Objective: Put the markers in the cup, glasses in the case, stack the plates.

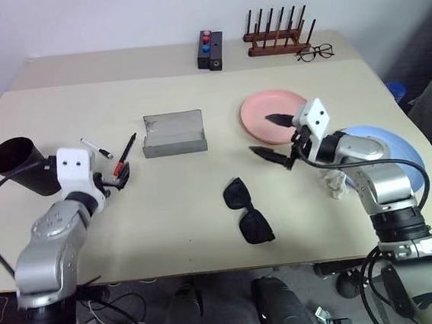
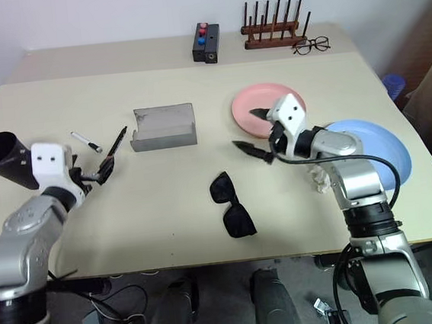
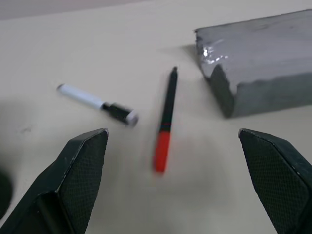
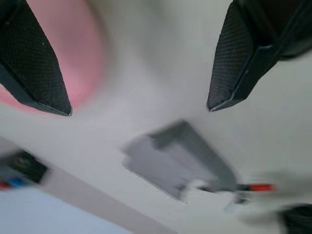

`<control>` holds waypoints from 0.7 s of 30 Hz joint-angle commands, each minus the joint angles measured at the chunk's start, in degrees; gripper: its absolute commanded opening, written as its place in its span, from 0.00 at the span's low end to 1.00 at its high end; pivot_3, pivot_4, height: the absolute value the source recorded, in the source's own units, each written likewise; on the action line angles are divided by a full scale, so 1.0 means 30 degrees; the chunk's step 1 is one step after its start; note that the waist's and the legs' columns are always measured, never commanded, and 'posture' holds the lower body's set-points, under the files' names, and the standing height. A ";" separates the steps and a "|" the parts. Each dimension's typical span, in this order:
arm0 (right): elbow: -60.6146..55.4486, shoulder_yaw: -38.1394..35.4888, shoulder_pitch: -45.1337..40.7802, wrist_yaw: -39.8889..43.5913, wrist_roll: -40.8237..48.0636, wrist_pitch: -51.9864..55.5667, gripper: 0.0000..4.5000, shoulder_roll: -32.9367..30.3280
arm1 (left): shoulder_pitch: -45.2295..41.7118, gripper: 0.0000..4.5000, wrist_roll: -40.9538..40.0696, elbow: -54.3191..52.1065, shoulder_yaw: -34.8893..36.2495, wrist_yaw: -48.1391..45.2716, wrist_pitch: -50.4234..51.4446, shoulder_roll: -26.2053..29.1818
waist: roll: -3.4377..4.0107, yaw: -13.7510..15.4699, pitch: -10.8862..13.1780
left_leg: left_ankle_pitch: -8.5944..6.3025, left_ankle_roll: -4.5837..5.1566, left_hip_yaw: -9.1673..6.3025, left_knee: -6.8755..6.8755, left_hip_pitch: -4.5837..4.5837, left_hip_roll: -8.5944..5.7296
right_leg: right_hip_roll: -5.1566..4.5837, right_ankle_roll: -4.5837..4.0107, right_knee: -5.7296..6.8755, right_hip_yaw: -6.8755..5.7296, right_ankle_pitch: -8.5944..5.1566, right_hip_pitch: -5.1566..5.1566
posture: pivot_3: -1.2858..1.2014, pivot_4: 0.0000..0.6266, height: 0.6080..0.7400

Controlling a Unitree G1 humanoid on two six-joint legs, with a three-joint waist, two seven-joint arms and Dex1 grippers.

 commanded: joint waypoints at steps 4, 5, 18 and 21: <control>-0.4371 0.2124 0.1082 0.1215 0.1642 0.2326 1.00 0.0049 | -0.4635 0.98 0.0338 0.3612 -0.0545 0.0514 0.2666 0.0135 | -0.0009 -0.0061 0.0002 | 0.0000 0.0000 -0.0016 0.0002 0.0002 0.0002 | 0.0010 0.0037 0.0015 -0.0008 0.0016 0.0000 | 0.52 0.24 1.00; -0.4509 0.2379 0.1153 0.1055 0.1538 0.2282 1.00 0.0262 | -0.5281 0.98 0.0519 0.4134 -0.0780 0.0634 0.3172 0.0187 | -0.0009 -0.0068 0.0002 | 0.0000 0.0001 -0.0027 0.0006 0.0001 0.0004 | 0.0019 0.0038 0.0023 -0.0013 0.0015 -0.0002 | 0.52 0.24 1.00; -0.4955 0.3030 0.1947 -0.0157 0.1397 0.1958 1.00 0.1016 | -0.8657 0.98 0.1056 0.7344 -0.1875 0.0869 0.8259 -0.0163 | -0.0010 -0.0068 0.0002 | 0.0000 -0.0001 -0.0036 0.0007 -0.0001 0.0003 | 0.0018 0.0057 0.0039 -0.0016 0.0016 -0.0005 | 0.52 0.24 1.00; -0.4919 0.3028 0.1925 -0.0186 0.1388 0.1865 1.00 0.1004 | -0.8791 0.98 0.1044 0.7555 -0.1463 0.0997 0.9010 -0.0299 | -0.0010 -0.0068 0.0002 | 0.0000 -0.0001 -0.0038 0.0006 0.0000 0.0003 | 0.0017 0.0059 0.0044 -0.0016 0.0015 -0.0007 | 0.52 0.24 1.00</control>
